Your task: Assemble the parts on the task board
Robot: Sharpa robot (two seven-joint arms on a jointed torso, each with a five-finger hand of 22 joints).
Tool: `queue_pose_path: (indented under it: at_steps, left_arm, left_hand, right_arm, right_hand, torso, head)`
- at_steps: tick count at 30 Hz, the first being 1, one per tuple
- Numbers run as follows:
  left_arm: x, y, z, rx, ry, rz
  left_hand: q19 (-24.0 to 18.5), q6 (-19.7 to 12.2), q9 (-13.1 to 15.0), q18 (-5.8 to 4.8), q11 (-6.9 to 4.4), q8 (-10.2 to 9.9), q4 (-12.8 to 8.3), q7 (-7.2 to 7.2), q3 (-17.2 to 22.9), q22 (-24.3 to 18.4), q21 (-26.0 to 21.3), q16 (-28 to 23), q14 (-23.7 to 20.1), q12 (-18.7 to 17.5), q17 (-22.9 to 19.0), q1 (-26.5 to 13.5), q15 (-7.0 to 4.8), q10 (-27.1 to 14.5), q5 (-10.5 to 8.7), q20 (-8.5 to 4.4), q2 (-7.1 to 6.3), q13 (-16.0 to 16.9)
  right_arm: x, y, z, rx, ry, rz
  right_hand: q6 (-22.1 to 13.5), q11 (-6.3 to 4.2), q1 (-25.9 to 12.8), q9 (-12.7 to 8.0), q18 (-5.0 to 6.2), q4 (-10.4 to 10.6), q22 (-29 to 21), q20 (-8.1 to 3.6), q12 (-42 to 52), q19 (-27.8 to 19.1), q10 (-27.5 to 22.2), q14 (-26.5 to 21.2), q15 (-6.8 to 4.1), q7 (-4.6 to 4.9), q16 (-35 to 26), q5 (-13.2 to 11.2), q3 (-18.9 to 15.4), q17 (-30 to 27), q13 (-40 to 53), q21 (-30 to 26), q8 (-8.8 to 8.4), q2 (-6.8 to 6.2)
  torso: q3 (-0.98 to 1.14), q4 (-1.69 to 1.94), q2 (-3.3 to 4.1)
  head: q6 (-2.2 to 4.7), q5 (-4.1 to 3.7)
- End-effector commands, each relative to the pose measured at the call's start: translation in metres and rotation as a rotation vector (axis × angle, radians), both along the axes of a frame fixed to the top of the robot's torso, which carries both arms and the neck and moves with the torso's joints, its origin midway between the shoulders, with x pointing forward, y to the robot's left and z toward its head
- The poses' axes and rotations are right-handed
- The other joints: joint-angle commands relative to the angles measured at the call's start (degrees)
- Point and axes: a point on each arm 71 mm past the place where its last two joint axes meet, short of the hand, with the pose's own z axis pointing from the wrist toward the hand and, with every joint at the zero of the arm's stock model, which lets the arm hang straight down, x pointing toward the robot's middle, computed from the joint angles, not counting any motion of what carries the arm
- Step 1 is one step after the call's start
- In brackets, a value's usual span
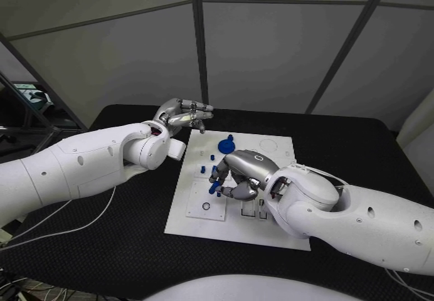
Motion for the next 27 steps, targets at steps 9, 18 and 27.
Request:
queue_pose_path:
  at_steps: [9, 18, 27]
  left_arm:
    - [0.001, -0.004, 0.001, -0.008, 0.002, -0.016]
    - [0.001, -0.006, 0.001, -0.010, 0.003, -0.020]
    - [0.001, -0.005, 0.001, -0.009, 0.004, -0.020]
  left_hand:
    - [-0.2, -0.3, 0.0, 0.35, 0.07, 0.2, -0.1, 0.23, -0.3, -0.1, -0.3, 0.0, -0.2, 0.4, -0.1, -0.2, 0.08, -0.3, 0.26, 0.02, 0.36, -0.1]
    - [-0.2, -0.3, 0.0, 0.35, 0.07, 0.2, -0.1, 0.23, -0.3, -0.1, -0.3, 0.0, -0.2, 0.4, -0.1, -0.2, 0.08, -0.3, 0.26, 0.02, 0.36, -0.1]
    - [-0.2, -0.3, 0.0, 0.35, 0.07, 0.2, -0.1, 0.23, -0.3, -0.1, -0.3, 0.0, -0.2, 0.4, -0.1, -0.2, 0.08, -0.3, 0.26, 0.02, 0.36, -0.1]
  right_arm:
    - [-0.002, 0.014, -0.020, -0.031, 0.055, 0.066]
    - [0.001, 0.020, -0.030, -0.066, 0.062, 0.062]
    - [0.001, 0.025, -0.035, -0.083, 0.067, 0.068]
  right_hand:
    - [0.4, 0.02, 0.0, 0.0, -0.49, 0.0, -0.1, 0.03, -0.4, 0.4, 0.4, 0.5, 0.02, 0.20, 0.3, 0.3, 0.4, -0.1, 0.0, 0.1, 0.11, 0.50]
    - [0.3, 0.05, -0.1, 0.0, -0.47, 0.0, -0.1, 0.04, -0.5, 0.3, 0.4, 0.5, 0.05, 0.23, 0.3, 0.3, 0.4, -0.1, 0.0, 0.1, 0.06, 0.51]
    - [0.3, 0.05, -0.1, 0.0, -0.47, 0.0, -0.1, 0.05, -0.5, 0.3, 0.3, 0.4, 0.05, 0.23, 0.3, 0.3, 0.4, -0.2, 0.0, 0.1, 0.05, 0.52]
  torso:
    - [0.08, -0.11, 0.02]
    - [0.09, -0.06, 0.01]
    - [0.02, -0.07, 0.01]
  head:
    - [-0.48, 0.36]
    - [-0.74, 0.54]
    - [-0.89, 0.63]
